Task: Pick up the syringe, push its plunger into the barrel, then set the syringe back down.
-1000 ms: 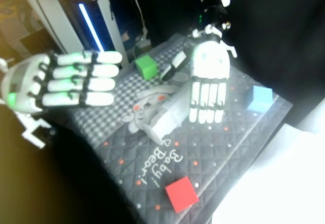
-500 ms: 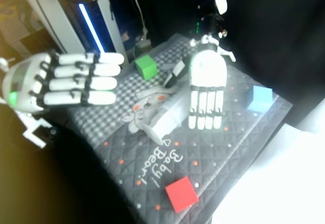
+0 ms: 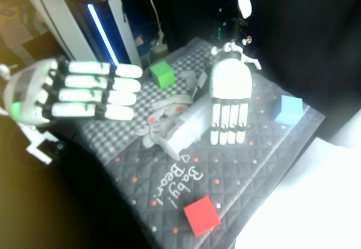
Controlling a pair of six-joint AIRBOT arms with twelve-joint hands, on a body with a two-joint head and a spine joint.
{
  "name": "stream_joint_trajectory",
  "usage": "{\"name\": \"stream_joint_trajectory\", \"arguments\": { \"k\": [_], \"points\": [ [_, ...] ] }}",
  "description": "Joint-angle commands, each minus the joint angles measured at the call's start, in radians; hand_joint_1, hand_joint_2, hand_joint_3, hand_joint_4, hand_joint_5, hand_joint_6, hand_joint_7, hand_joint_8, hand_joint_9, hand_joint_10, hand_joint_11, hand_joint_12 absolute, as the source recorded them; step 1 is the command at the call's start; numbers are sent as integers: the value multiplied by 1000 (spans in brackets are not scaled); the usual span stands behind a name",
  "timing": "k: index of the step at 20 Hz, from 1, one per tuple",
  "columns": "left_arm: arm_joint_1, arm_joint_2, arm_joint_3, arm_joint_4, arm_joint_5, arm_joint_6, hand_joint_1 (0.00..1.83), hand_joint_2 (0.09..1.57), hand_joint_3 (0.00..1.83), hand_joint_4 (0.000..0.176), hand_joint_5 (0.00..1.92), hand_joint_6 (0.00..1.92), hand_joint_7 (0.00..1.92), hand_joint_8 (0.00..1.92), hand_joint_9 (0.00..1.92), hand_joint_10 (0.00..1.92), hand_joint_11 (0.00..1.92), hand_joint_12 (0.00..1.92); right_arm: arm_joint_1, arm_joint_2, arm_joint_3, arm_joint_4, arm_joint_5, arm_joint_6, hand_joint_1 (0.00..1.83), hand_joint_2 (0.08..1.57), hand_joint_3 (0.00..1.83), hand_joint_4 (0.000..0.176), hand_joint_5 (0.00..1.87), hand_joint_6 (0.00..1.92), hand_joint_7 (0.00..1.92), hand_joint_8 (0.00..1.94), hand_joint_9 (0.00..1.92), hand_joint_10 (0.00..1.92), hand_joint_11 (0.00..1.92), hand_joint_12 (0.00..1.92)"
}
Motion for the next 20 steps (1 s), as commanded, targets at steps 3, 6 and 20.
{"name": "stream_joint_trajectory", "arguments": {
  "k": [3, 6, 20],
  "points": [
    [-2, -4, 4, 1, -60, 6, 1038, 1019, 1, 0, 561, 32, 933, 40, 1040, 132, 667, 1270, 16, 1, 0, 21, 124, 6, 851, 634, 0, 0, 384, 2, 392, 4, 356, 2, 129, 758],
    [-2, -3, 11, -19, -67, 6, 1064, 1049, 0, 0, 701, 66, 1057, 117, 906, 869, 771, 1424, 16, 1, 0, 21, 124, 6, 792, 654, 7, 0, 386, 2, 396, 6, 367, 7, 146, 786],
    [-45, 35, 47, -178, -183, 5, 1528, 1135, 10, 63, 1182, 1921, 1402, 1921, 1536, 1921, 1616, 1921, 15, -1, 1, 29, 124, 6, 741, 616, 0, 0, 353, 2, 347, 2, 281, 8, 69, 651]
  ]
}}
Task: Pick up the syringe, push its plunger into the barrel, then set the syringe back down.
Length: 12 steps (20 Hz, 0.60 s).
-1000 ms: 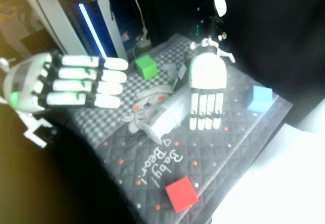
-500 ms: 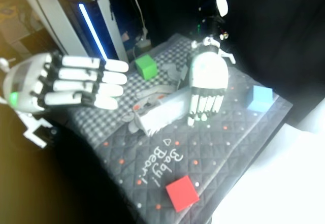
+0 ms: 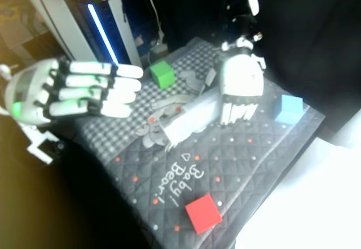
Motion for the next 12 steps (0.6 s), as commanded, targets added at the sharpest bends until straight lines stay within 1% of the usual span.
{"name": "stream_joint_trajectory", "arguments": {
  "k": [1, 2, 3, 4, 5, 6, 7, 8, 9, 10, 11, 12],
  "points": [
    [-19, 8, 1, -37, -127, -5, 1528, 1135, 10, 63, 1182, 1921, 1402, 1921, 1536, 1921, 1616, 1921, 15, 1, 1, 27, 123, 6, 741, 616, 0, 0, 353, 2, 347, 2, 281, 8, 69, 651],
    [-28, 19, -1, -41, -142, -5, 1524, 1149, 14, 56, 1200, 1921, 1429, 1921, 1534, 1921, 1571, 1921, 15, -4, 1, 37, 123, 6, 803, 621, 1, 0, 303, 0, 345, 0, 282, 5, 55, 647],
    [-40, 29, -5, -41, -153, -5, 1481, 1148, 11, 54, 1175, 1921, 1404, 1921, 1503, 1921, 1532, 1921, 15, -13, 1, 48, 123, 6, 737, 617, 0, 0, 299, 1, 356, 5, 288, 6, 38, 643],
    [-48, 38, -9, -44, -164, -5, 1488, 1145, 7, 52, 1160, 1921, 1384, 1921, 1488, 1921, 1525, 1921, 15, -18, 3, 54, 123, 6, 734, 652, 14, 0, 294, 0, 349, 1, 280, 3, 7, 636],
    [-55, 47, -14, -52, -177, -5, 1517, 1143, 5, 49, 1138, 1921, 1372, 1921, 1479, 1921, 1527, 1921, 15, -26, 4, 61, 124, 6, 726, 642, 6, 14, 233, 1, 248, 8, 189, 8, 1, 437],
    [-65, 67, -27, -62, -200, -5, 1553, 1129, 0, 49, 1133, 1921, 1392, 1921, 1499, 1921, 1544, 1921, 15, -42, 7, 71, 124, 6, 663, 678, 19, 30, 171, 0, 174, 1, 153, 1, 23, 403],
    [-70, 74, -33, -63, -209, -5, 1560, 1122, 0, 48, 1132, 1921, 1402, 1921, 1505, 1921, 1547, 1921, 15, -50, 9, 77, 124, 6, 557, 733, 12, 30, 155, 1, 156, 1, 150, 1, 37, 396],
    [-75, 85, -40, -68, -223, -5, 1559, 1118, 0, 48, 1145, 1921, 1419, 1921, 1518, 1921, 1562, 1921, 15, -61, 12, 85, 124, 6, 432, 799, 10, 38, 120, 0, 137, 0, 158, 2, 40, 399],
    [-76, 90, -42, -82, -237, -5, 1552, 1120, 0, 46, 1156, 1921, 1437, 1921, 1534, 1921, 1578, 1921, 14, -67, 15, 89, 124, 7, 386, 827, 13, 32, 108, 0, 128, 0, 156, 0, 35, 401],
    [-76, 96, -43, -98, -254, -5, 1552, 1120, 0, 46, 1156, 1921, 1437, 1921, 1534, 1921, 1578, 1921, 10, -75, 18, 96, 124, 9, 386, 827, 13, 32, 108, 0, 128, 0, 156, 0, 35, 401],
    [-76, 102, -44, -115, -272, -5, 1532, 1120, 0, 42, 1169, 1921, 1426, 1921, 1481, 1921, 1364, 1921, 6, -83, 21, 107, 124, 12, 409, 804, 0, 21, 53, 0, 87, 0, 136, 0, 3, 389],
    [-76, 104, -45, -123, -278, -5, 1532, 1120, 0, 42, 1169, 1921, 1426, 1921, 1481, 1921, 1364, 1921, 5, -87, 21, 112, 124, 12, 409, 804, 0, 21, 53, 0, 87, 0, 136, 0, 3, 389]
  ]
}}
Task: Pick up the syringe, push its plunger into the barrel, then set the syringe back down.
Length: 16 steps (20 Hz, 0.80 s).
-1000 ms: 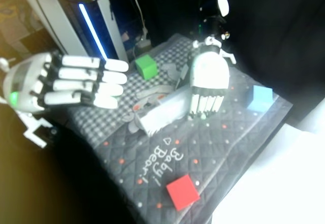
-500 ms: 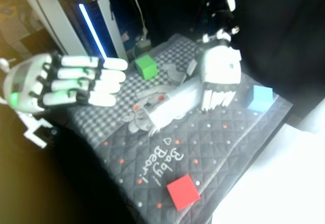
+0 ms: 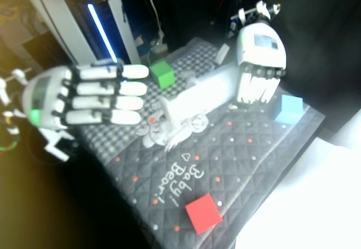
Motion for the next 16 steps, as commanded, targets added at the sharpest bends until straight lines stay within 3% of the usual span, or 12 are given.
{"name": "stream_joint_trajectory", "arguments": {
  "k": [1, 2, 4, 5, 8, 16],
  "points": [
    [-13, 5, -3, -44, -133, -7, 1516, 1120, 0, 38, 1161, 1921, 1366, 1921, 1449, 1921, 1385, 1921, 5, 1, 5, 16, 124, 10, 338, 801, 0, 0, 9, 0, 46, 0, 105, 0, 0, 367],
    [-10, 8, -1, -58, -143, -7, 1508, 1132, 3, 35, 1154, 1921, 1365, 1921, 1457, 1921, 1413, 1921, 4, -7, 5, 23, 124, 11, 286, 744, 0, 0, 1, 0, 8, 0, 57, 1, 0, 324],
    [-10, 11, -1, -66, -147, -7, 1495, 1140, 6, 32, 1161, 1921, 1362, 1921, 1449, 1921, 1388, 1921, 2, -14, 7, 29, 124, 13, 294, 778, 0, 0, 0, 0, 1, 0, 15, 2, 0, 235],
    [-10, 13, -1, -74, -154, -7, 1503, 1134, 2, 26, 1173, 1921, 1371, 1921, 1444, 1921, 1372, 1921, -2, -22, 9, 35, 124, 17, 152, 859, 16, 0, 0, 0, 0, 0, 0, 0, 0, 95],
    [-16, 15, -2, -87, -164, -7, 1500, 1128, 0, 18, 1188, 1921, 1386, 1921, 1502, 1921, 1543, 1921, -10, -49, 24, 42, 124, 44, 76, 853, 2, 0, 0, 0, 0, 0, 0, 0, 0, 52],
    [-29, 12, -3, -91, -157, -7, 1517, 1128, 0, 15, 1187, 1921, 1417, 1921, 1551, 1921, 1590, 1921, -19, -84, 48, 28, 105, 79, 77, 853, 2, 0, 0, 0, 0, 0, 0, 0, 0, 0]
  ]
}}
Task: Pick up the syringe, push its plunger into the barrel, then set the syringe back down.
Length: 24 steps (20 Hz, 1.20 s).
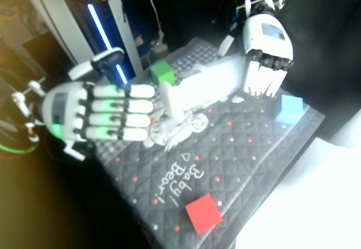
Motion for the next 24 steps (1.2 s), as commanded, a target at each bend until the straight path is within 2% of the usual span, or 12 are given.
{"name": "stream_joint_trajectory", "arguments": {
  "k": [1, 3, 4, 9, 17, 20, 24],
  "points": [
    [-22, 0, -5, -41, -125, -8, 1518, 1131, 1, 15, 1183, 1921, 1415, 1921, 1548, 1921, 1582, 1921, 7, -3, 4, 0, 108, 12, 95, 845, 0, 0, 0, 0, 0, 0, 0, 0, 0, 0],
    [-23, 0, -8, -44, -130, -11, 1511, 1137, 3, 14, 1188, 1921, 1407, 1921, 1538, 1921, 1581, 1921, 7, -14, 10, -11, 87, 24, 151, 799, 0, 0, 0, 0, 0, 0, 0, 0, 0, 0],
    [-24, 0, -9, -44, -133, -15, 1448, 1150, 8, 9, 1206, 1921, 1412, 1921, 1530, 1921, 1567, 1921, 7, -19, 12, -13, 82, 27, 123, 788, 0, 0, 0, 0, 0, 0, 0, 0, 0, 0],
    [-25, 0, -17, -44, -144, -19, 1517, 1128, 0, 0, 1231, 1921, 1427, 1921, 1539, 1921, 1586, 1921, 7, -42, 21, -20, 70, 36, 91, 793, 0, 0, 0, 0, 0, 0, 0, 0, 0, 0],
    [-34, -7, -19, -25, -128, -19, 1492, 1130, 0, 0, 1206, 1921, 1386, 1921, 1503, 1921, 1561, 1921, 15, -57, 25, -50, 68, 52, 56, 828, 5, 0, 0, 0, 0, 0, 0, 0, 0, 0],
    [-37, -12, -14, -25, -122, -19, 1404, 1149, 6, 0, 1146, 1921, 1339, 1921, 1455, 1921, 1487, 1921, 22, -61, 26, -60, 59, 53, 48, 869, 18, 0, 0, 0, 0, 0, 0, 0, 0, 0],
    [-50, -23, -10, -21, -116, -19, 1429, 1144, 2, 0, 1180, 1921, 1393, 1921, 1510, 1921, 1548, 1921, 31, -72, 30, -74, 44, 57, 88, 852, 0, 0, 0, 0, 0, 0, 0, 0, 0, 0]
  ]
}}
